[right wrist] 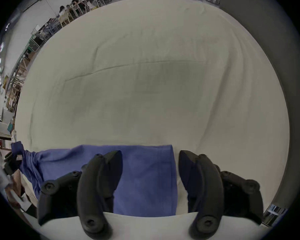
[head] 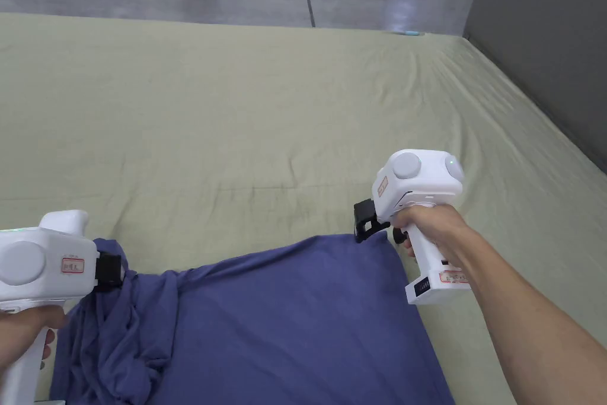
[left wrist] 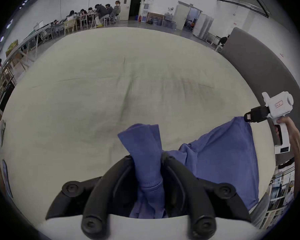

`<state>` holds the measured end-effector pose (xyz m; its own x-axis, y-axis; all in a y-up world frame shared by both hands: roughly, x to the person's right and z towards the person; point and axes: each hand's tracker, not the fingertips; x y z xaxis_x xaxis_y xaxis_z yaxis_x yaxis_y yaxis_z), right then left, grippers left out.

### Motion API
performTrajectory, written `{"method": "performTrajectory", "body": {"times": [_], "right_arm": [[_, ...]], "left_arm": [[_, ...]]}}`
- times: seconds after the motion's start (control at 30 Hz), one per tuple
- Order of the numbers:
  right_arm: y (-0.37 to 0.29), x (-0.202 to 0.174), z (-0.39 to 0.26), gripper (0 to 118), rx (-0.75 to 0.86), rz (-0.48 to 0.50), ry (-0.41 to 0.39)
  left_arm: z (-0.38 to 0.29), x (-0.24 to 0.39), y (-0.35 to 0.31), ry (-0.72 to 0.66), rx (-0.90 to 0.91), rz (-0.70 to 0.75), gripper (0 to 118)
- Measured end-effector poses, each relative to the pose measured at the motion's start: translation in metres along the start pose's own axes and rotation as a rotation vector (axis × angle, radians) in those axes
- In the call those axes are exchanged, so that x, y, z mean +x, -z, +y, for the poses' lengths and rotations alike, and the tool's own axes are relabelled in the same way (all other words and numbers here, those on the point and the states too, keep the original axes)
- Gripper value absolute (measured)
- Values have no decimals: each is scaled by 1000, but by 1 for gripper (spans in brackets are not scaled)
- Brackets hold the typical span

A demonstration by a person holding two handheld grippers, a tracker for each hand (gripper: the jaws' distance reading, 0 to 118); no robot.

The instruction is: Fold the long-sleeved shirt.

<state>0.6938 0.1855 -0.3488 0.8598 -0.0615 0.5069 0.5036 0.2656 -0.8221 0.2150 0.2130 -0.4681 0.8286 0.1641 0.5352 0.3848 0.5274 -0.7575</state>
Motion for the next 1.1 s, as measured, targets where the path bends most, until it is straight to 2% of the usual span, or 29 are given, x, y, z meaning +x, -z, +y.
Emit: {"method": "performTrajectory", "body": {"times": [0.07, 0.13, 0.23, 0.27, 0.3, 0.33, 0.43, 0.6, 0.73, 0.87, 1.0, 1.1], "right_arm": [[4, -5, 0, 59, 9, -4, -15], [10, -9, -2, 42, -17, -48, -32], [20, -6, -4, 38, -24, -48, 4], [19, -6, -3, 32, -38, -39, 22], [18, -6, -2, 16, -50, -22, 29], [18, -6, -3, 9, -53, -14, 30], [4, -7, -9, 9, -33, -32, 28], [-69, -6, -59, 9, 108, 56, 17], [-138, 3, -126, 9, 227, 82, -10], [-193, 10, -220, 9, 311, 118, -29], [-207, 21, -302, 9, 325, 148, -18], [-193, 25, -354, 9, 289, 150, -6]], "left_arm": [[1, 0, 1, 1, -5, -2, 19], [1, -1, 3, -3, -7, 1, 19], [0, -1, 2, -4, -4, -1, 19], [0, -1, 2, -3, -3, -2, 19], [0, -1, 2, 1, -3, -2, 19], [0, -1, 2, 4, -1, 0, 19], [-1, -2, -3, -3, 9, -1, 19], [-15, -1, -56, -16, 85, -50, 19], [-44, -2, -110, 6, 149, -53, 19], [-97, -4, -158, 22, 211, -41, 19], [-160, -5, -182, 22, 236, -55, 19], [-211, -2, -178, 20, 217, -38, 19]]}}
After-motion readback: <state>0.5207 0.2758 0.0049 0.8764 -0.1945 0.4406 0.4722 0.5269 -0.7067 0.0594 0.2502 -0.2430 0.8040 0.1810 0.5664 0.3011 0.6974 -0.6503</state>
